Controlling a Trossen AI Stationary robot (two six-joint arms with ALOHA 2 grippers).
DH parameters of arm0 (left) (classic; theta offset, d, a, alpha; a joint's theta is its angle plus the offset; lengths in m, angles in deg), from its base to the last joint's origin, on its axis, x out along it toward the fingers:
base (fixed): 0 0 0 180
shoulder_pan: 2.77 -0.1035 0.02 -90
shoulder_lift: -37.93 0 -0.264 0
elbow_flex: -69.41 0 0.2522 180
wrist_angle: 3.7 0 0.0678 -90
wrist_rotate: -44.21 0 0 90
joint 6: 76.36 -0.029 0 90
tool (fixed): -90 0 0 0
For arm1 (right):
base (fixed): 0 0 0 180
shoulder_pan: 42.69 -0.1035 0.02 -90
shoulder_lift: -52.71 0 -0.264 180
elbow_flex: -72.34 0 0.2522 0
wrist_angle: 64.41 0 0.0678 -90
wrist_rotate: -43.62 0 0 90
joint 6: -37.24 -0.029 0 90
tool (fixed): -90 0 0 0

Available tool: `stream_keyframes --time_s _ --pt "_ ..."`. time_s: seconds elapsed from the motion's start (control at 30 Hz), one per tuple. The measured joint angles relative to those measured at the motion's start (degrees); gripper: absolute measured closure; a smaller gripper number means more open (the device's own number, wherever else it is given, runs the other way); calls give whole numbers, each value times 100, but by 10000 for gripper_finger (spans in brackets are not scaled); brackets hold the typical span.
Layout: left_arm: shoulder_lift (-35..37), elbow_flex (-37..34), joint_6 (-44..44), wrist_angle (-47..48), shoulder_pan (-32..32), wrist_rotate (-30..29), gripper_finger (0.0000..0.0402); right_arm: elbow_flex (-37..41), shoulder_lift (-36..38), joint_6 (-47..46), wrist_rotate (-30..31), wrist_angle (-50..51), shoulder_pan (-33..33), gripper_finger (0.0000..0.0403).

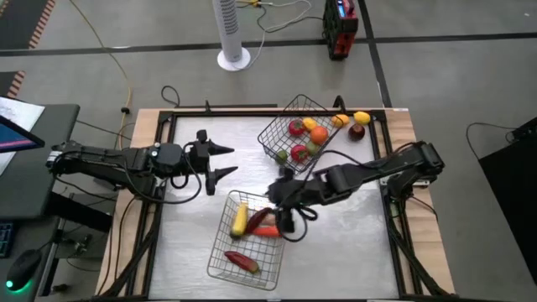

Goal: Sort produce into baskets
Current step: Put the red apple into the black wire basket

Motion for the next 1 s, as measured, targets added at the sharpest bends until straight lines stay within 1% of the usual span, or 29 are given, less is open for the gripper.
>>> stream_keyframes --time_s 0.07,0.13,0.27,0.33,0.47,0.63,0.67,0.8,1.0 --pt "0 0 0 -8 44 -7 146 17 244 -196 668 799 14 138" --pt "0 0 0 -7 107 -28 146 172 538 -569 1138 1395 90 138" --pt "0 0 -37 -150 181 -73 146 923 1197 -1360 1340 2244 275 138" --pt "0 0 -73 -277 190 -74 146 1426 1522 -1531 1410 2546 424 137" --pt "-2 0 -129 -211 190 -185 146 2316 1894 -1758 1159 3091 912 137" --pt "-2 0 -149 -265 190 -380 146 3081 2007 -1593 726 3160 1620 136" --pt "-2 0 -142 -263 190 -382 146 3190 1976 -1542 644 3161 1781 135" --pt "-2 0 -91 -212 190 -382 146 3477 1897 -1307 651 3153 2410 120" --pt "-2 0 -87 -101 190 -384 146 3623 1904 -1045 672 3172 3076 80"
